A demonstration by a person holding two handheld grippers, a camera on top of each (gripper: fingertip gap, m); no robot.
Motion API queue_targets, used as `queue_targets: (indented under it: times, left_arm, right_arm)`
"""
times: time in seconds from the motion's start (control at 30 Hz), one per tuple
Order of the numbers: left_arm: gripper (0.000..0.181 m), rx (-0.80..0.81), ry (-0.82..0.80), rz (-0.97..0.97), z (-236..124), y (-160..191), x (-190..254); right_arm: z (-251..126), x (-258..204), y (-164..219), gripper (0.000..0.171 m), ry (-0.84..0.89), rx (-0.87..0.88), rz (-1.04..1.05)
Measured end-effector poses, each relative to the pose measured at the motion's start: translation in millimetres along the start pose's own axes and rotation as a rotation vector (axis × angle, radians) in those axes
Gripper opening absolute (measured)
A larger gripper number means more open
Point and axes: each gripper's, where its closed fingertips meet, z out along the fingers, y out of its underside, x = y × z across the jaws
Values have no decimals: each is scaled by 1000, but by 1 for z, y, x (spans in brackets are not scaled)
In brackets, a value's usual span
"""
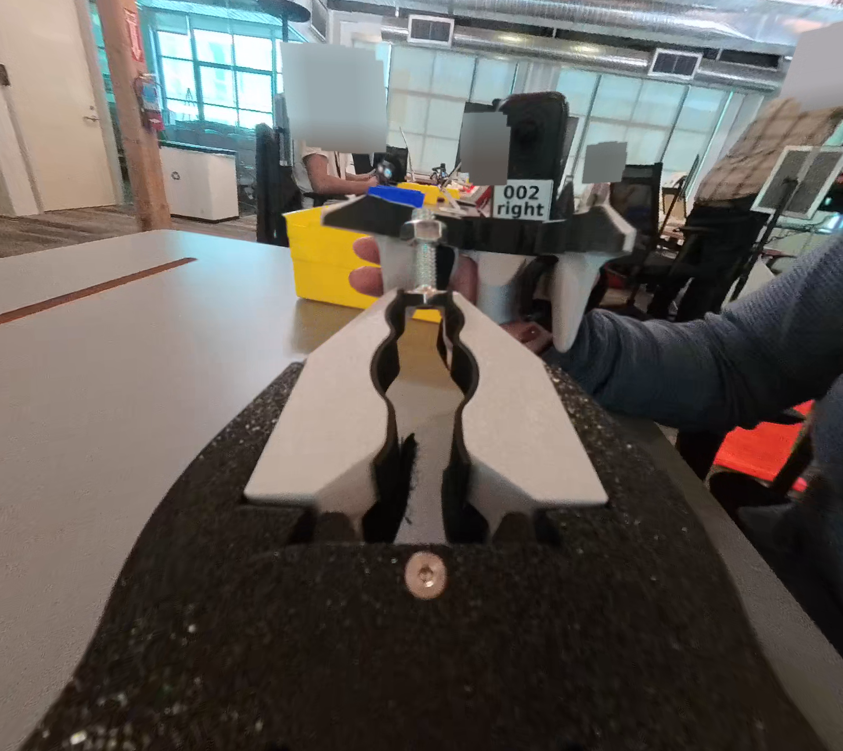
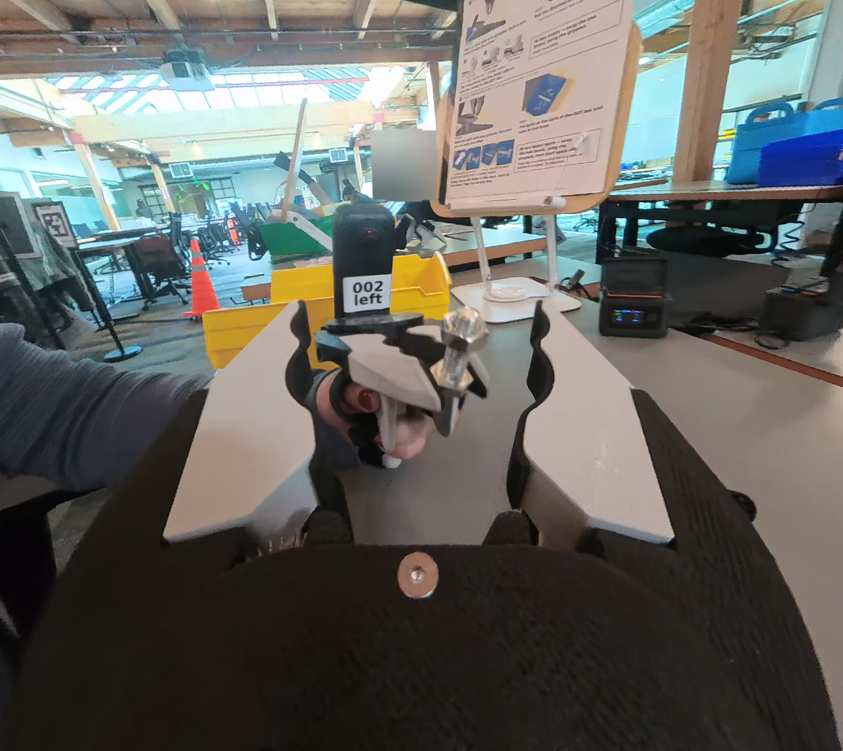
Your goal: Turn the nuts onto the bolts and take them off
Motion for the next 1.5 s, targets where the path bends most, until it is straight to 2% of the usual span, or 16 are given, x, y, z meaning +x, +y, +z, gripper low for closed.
queue_targets:
  times: [0.1, 0.27, 0.37, 0.47, 0.57, 0.63, 0.73, 0.8, 0.93, 1.07, 1.13, 1.2, 1.37, 1.43, 1.47, 1.5]
  left_arm:
    - [15, -4, 26, -26, 7, 3, 3]
    - [15, 116, -165, -55, -26, -18, -40]
    - [15, 93, -137, -45, -31, -16, -36]
    - [15, 36, -40, -31, -12, -6, -14]
    - [15, 23, -24, -44, -2, -2, -11]
    - [15, 58, -100, -43, -11, -7, -25]
    - [15, 120, -229, -62, -34, -19, -50]
    - [15, 75, -147, -6, -32, -15, -35]
    - [15, -33, -26, 33, -3, 4, -4]
    - [15, 28, -153, -10, -10, -4, -25]
    - [15, 98, -268, -44, -26, -14, -47]
    - [15, 119, -219, -67, -31, -17, -44]
    - [15, 24, 4, -72, -3, -2, -4]
    - [15, 3, -32, -72, 1, 4, -8]
    - [15, 13, -60, -67, -2, 2, -13]
    - [15, 37, -136, -58, -7, -2, -24]
  right_arm:
    - [4, -11, 3, 97, -45, -2, -17]
    - [0, -8, 3, 98, -43, 9, -10]
    - [3, -4, 3, 105, -10, 25, -23]
    - [7, -7, 5, 111, -2, 35, -39]
    - [11, -16, 6, 112, -36, 45, -35]
    - [11, -19, 6, 118, -49, 47, -30]
    - [7, -15, 4, 112, -56, 45, -7]
    - [7, -10, 4, 113, -31, 49, 1]
    - [10, -14, 8, 114, -46, 39, 1]
    - [10, -16, 9, 121, -46, 29, -12]
    - [7, -14, 6, 115, -56, 40, 14]
    - [8, -12, 6, 117, -48, 44, 27]
    - [11, -16, 8, 120, -48, 54, 33]
    - [11, -19, 5, 119, -60, 65, 30]
    - [12, -20, 5, 125, -56, 63, 31]
    - [12, -19, 5, 125, -53, 62, 28]
